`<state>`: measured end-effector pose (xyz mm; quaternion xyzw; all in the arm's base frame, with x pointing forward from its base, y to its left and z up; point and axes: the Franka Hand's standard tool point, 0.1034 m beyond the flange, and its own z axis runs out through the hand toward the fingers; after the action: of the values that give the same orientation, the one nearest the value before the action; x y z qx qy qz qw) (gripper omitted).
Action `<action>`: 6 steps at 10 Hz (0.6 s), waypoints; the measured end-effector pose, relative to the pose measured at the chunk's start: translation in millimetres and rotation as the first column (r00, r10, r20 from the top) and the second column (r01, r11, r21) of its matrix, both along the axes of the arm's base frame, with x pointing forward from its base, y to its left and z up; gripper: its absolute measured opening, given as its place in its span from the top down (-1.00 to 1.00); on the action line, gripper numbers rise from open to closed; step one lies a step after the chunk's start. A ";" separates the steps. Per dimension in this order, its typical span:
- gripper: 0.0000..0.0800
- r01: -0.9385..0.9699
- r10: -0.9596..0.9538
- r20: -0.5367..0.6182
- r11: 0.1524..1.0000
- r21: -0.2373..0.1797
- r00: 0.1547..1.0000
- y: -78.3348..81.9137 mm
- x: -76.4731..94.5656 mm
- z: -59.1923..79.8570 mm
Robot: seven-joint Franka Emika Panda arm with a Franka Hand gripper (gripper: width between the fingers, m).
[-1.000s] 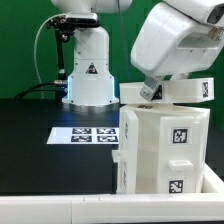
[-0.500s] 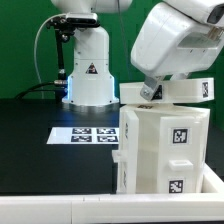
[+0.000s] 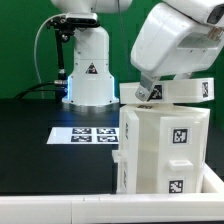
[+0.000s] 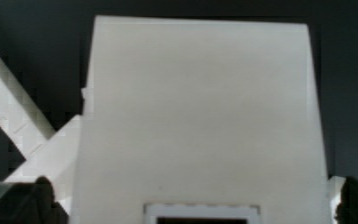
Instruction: Assemble cabinet
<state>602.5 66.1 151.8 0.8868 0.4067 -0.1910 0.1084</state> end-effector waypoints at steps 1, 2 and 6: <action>-0.99 -0.013 0.013 0.019 1.000 0.017 1.000 0.5 4.9 6.9; -0.99 -0.016 0.016 0.026 1.000 0.019 1.000 2.7 5.6 12.2; -0.99 -0.047 0.000 0.236 0.980 0.194 0.972 4.7 21.6 21.0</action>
Offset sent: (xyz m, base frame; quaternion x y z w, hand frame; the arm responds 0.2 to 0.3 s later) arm -0.0015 0.0123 0.0224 0.0064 0.2117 -0.0117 0.9773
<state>624.1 70.8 172.8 0.9046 0.4185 -0.0419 0.0692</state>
